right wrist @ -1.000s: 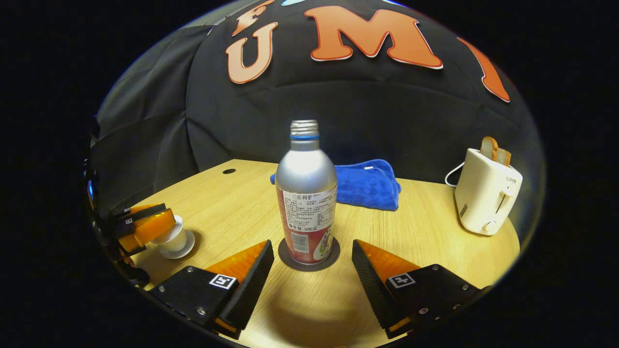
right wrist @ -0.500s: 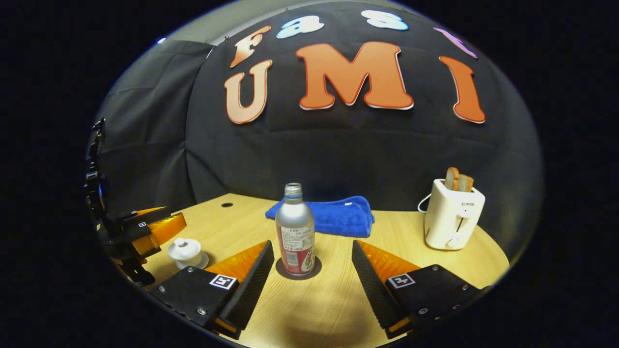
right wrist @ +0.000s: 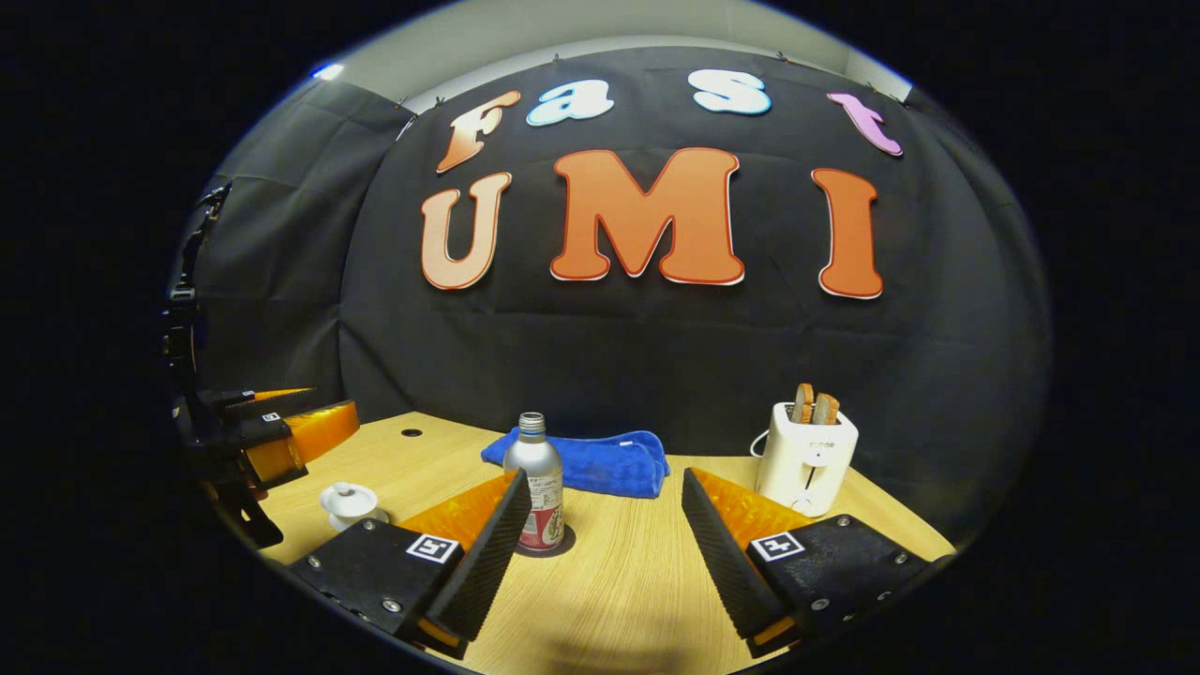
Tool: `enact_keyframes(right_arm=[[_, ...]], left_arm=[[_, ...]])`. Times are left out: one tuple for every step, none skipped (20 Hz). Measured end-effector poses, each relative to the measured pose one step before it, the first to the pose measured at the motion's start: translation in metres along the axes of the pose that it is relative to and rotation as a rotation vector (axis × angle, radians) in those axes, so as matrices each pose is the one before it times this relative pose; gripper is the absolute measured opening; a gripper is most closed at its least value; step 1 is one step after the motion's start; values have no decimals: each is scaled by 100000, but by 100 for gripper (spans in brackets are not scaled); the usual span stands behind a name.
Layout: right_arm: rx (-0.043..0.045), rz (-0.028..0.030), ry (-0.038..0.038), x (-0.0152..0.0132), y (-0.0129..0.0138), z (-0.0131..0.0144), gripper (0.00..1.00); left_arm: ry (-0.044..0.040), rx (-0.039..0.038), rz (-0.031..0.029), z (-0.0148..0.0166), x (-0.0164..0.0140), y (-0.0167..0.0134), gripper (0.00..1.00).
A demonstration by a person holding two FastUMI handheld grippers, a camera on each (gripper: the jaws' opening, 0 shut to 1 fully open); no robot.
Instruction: Open the teacup lid with one hand, grasp the water bottle and pour water into the teacup with the other hand; after pouring, place the water bottle on the coaster and then close the teacup lid.
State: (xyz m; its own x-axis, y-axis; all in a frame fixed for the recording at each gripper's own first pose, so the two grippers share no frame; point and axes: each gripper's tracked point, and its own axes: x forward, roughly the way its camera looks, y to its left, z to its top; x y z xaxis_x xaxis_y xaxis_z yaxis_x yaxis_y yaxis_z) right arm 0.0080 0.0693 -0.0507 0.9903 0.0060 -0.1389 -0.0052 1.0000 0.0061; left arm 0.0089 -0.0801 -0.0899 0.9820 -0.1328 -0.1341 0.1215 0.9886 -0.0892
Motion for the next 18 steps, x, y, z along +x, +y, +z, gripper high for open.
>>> enact_keyframes(right_arm=[[-170,-614,-399,-429,-264,10,98],[54,-740,60,-318,-345,-194,98],[72,-567,-97,-375,-250,-92,98],[335,-653,-465,-270,-216,-57,98],[384,-817,-615,-208,-350,-120,98],[364,-372,-522,-128,-101,-161,98],[92,-400,-52,-221,-211,-38,98],[53,-81,-94,-137,-118,-126,97],[15,-231,-10,-47,-124,-21,97],[119,-128,-109,-123,-59,19,97],[84,-135,241,-165,-36,43,97],[149,-109,245,73,12,-139,97],[-92,570,-28,17,179,10,97],[-262,277,-92,-74,187,-16,97],[-353,42,-92,-40,37,35,97],[-300,-211,-144,-52,46,38,97],[-99,1,34,34,105,24,97],[-12,102,-310,-5,130,108,97]], left_arm=[[-561,-64,163,185,-202,-105,98],[-738,400,66,91,-155,-79,100],[-457,168,-254,13,-262,-282,100],[74,-82,43,-272,-201,-117,98],[495,-109,-245,-301,-173,-149,100],[482,332,21,-361,-246,-108,100],[112,257,484,-40,-168,-4,100],[-419,138,-155,104,-74,-141,100],[-354,3,-216,127,-172,-119,99],[-122,91,-314,-33,0,-97,98],[452,128,-311,-83,-31,-159,98],[242,106,-56,-129,-42,-84,98],[20,206,6,40,-21,-10,100],[44,222,-187,-38,-25,-66,100],[-108,261,-148,97,-36,-65,100],[-272,313,-262,40,52,-52,100],[-398,427,-107,203,31,-22,100],[-217,749,-251,102,-22,41,100]])
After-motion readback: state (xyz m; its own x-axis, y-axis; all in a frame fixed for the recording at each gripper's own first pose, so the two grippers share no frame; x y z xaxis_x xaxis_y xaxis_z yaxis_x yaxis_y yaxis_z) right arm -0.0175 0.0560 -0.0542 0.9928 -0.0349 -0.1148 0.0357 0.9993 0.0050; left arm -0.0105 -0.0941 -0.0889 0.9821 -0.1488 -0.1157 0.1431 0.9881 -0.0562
